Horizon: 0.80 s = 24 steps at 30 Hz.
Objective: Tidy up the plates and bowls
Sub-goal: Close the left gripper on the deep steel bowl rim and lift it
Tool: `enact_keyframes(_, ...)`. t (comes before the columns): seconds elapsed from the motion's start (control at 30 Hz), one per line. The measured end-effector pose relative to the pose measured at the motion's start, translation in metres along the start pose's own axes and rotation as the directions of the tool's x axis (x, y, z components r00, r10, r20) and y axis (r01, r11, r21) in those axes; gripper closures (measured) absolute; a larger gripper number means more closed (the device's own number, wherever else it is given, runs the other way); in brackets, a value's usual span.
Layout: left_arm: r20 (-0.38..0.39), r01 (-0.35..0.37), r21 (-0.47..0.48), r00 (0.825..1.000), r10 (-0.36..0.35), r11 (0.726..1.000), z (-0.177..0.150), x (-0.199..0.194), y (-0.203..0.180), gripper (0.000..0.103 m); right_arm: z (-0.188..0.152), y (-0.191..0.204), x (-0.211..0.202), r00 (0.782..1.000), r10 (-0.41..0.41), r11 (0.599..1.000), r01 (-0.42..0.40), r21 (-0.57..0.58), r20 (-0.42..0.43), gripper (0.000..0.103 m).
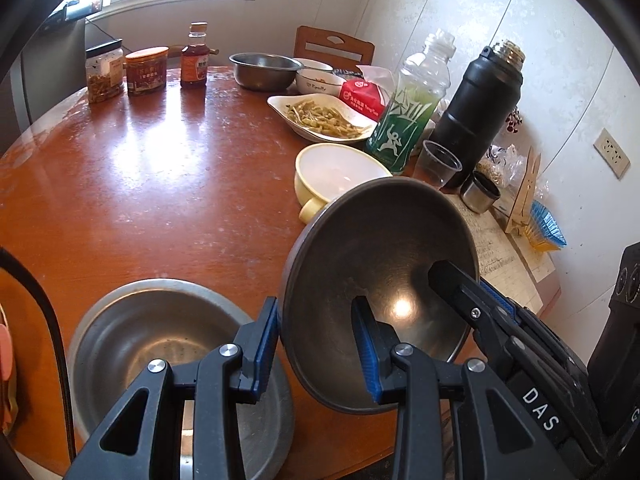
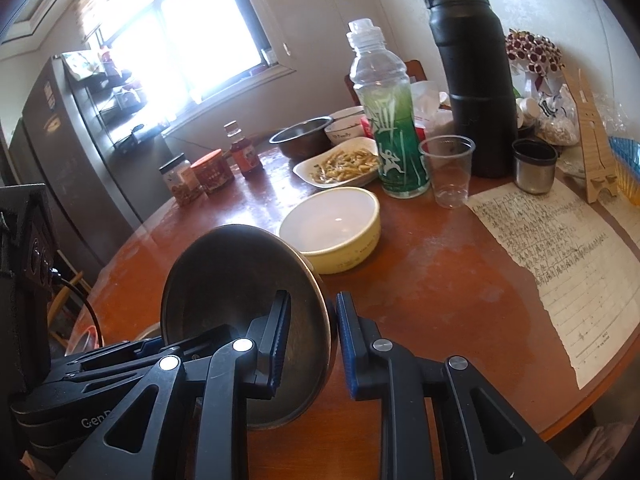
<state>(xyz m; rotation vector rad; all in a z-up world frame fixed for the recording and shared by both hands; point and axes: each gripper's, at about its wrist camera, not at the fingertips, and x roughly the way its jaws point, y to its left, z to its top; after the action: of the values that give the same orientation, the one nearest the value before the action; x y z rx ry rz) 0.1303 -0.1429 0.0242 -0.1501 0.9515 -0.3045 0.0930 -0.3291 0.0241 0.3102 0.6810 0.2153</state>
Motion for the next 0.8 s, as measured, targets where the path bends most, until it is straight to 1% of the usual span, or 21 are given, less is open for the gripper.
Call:
enact_keyframes(0.13, 0.010, 0.012, -0.026, 1.000, -0.012, 1.000, -0.003, -0.013, 0.013, 0.066, 0.002, 0.016, -0.005, 1.000, 0.018, 1.000, -0.018, -0.022, 0.008, 0.079)
enact_keyframes(0.43, 0.069, 0.007, -0.053, 0.998, -0.003, 0.999, -0.010, -0.046, 0.039, 0.066, 0.000, 0.053, -0.009, 0.999, 0.053, 0.996, -0.052, -0.074, 0.010, 0.079)
enact_keyframes(0.63, 0.103, -0.020, -0.067, 0.994, 0.027, 0.998, -0.015, -0.065, 0.054, 0.066, -0.002, 0.077, -0.010, 0.997, 0.074, 0.991, -0.073, -0.111, 0.006, 0.079)
enact_keyframes(0.8, 0.110, -0.035, -0.082, 0.993, 0.044, 0.996, -0.022, -0.076, 0.067, 0.066, -0.006, 0.093, -0.009, 0.996, 0.090, 0.986, -0.090, -0.139, -0.007, 0.079)
